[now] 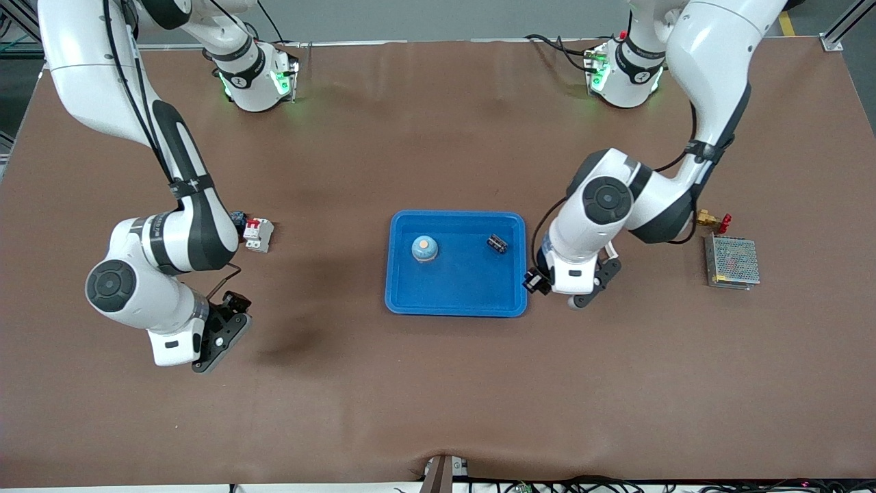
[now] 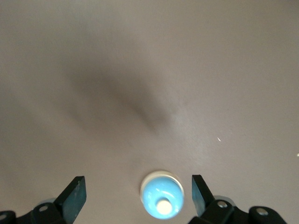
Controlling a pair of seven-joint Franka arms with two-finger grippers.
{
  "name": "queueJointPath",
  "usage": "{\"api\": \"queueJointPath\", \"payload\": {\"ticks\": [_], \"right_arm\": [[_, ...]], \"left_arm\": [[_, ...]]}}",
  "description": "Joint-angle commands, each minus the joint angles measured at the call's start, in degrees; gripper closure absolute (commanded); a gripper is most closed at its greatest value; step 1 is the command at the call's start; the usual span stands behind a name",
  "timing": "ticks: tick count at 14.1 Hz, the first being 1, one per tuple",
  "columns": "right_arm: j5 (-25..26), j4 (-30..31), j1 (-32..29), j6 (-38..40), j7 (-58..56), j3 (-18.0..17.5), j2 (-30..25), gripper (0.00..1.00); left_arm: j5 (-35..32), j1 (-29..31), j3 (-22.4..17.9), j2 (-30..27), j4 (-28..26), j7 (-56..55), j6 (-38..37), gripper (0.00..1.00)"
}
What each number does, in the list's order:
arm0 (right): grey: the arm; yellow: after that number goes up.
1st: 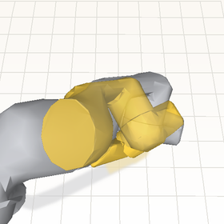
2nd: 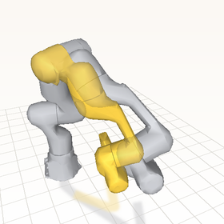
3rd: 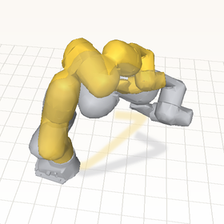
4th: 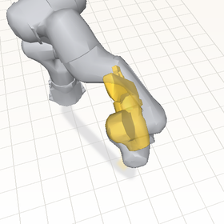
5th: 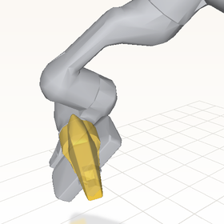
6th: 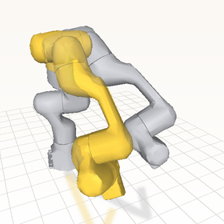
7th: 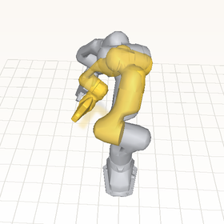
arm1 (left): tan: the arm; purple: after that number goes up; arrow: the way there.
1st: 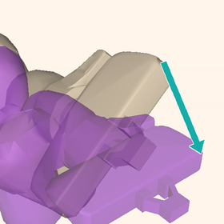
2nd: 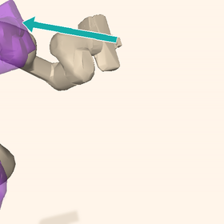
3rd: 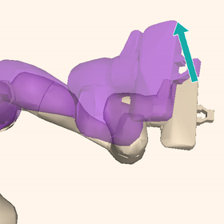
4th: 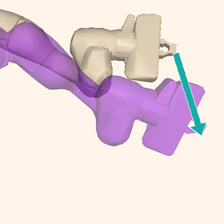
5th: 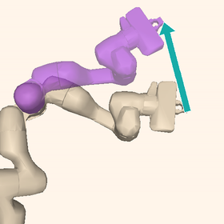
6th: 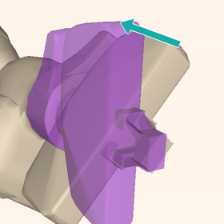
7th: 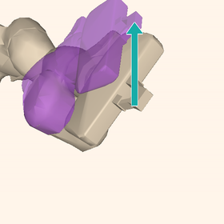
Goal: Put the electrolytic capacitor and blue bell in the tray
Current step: 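Carry the capacitor to the tray while the right gripper reaches the second bell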
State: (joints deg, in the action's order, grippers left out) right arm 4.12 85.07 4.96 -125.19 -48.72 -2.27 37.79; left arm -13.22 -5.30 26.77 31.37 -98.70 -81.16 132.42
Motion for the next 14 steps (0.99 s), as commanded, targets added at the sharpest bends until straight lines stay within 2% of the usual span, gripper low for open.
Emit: {"api": "queueJointPath", "payload": {"ticks": [1, 4, 10, 14], "right_arm": [[3.6, -1.0, -1.3, 0.3, -6.3, -1.0, 1.1, 0.00], [3.5, -1.0, -1.4, 0.3, -10.2, -1.0, 1.5, 0.00], [2.9, -0.3, -5.5, -0.5, -15.3, -1.1, 2.2, 0.00], [2.8, 0.4, -5.8, -1.7, -18.2, -1.1, 2.7, 0.00]], "left_arm": [[0.5, -3.3, -0.1, 4.8, 5.5, -5.4, -1.5, 1.00], [0.0, -5.7, -0.2, 7.6, 6.3, -8.3, -1.4, 1.00], [-0.1, -5.9, -0.6, 11.2, 6.3, -8.7, -0.9, 1.00], [-0.1, -5.8, -0.7, 13.1, 6.3, -8.8, 0.1, 1.00]]}}
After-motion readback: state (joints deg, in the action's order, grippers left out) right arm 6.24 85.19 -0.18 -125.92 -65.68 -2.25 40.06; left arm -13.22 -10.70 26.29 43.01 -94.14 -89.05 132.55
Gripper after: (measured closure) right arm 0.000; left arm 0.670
